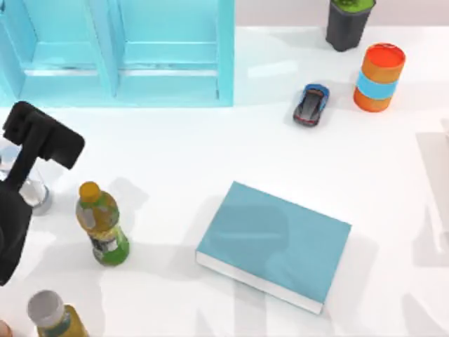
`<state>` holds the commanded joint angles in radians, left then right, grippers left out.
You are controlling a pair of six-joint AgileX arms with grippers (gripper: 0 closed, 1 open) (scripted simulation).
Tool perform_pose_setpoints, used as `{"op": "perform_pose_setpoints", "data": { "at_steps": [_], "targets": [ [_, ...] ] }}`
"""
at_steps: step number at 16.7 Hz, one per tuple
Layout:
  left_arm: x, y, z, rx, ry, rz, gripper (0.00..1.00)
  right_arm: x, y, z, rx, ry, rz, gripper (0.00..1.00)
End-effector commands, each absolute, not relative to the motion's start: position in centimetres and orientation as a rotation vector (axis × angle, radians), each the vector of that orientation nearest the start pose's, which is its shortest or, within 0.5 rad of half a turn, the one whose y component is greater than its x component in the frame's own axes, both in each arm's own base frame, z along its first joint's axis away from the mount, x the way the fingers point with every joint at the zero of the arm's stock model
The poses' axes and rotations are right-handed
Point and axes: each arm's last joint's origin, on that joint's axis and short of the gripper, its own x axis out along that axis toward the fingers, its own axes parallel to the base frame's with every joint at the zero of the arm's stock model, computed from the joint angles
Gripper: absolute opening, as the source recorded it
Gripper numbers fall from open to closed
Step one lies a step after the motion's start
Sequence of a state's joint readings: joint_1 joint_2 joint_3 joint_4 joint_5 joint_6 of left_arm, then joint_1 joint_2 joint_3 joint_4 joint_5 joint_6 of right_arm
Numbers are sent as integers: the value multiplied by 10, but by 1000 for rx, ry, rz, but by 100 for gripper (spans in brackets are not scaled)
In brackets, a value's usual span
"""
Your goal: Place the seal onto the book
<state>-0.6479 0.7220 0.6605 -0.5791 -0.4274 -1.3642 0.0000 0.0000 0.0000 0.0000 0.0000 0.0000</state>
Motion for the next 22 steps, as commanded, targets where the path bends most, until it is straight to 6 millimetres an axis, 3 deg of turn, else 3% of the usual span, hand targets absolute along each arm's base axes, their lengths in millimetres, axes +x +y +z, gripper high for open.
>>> {"op": "perform_pose_setpoints", "data": {
  "at_steps": [5, 12, 16, 22],
  "targets": [
    [112, -35, 233, -587, 304, -28, 100, 106, -1, 160, 0, 0, 0, 100],
    [105, -6, 175, -98, 34, -21, 100, 106, -1, 160, 0, 0, 0, 100],
    [106, -1, 160, 0, 0, 0, 100, 106, -1, 160, 0, 0, 0, 100],
    [106, -1, 160, 0, 0, 0, 100, 106, -1, 160, 0, 0, 0, 100]
  ]
}}
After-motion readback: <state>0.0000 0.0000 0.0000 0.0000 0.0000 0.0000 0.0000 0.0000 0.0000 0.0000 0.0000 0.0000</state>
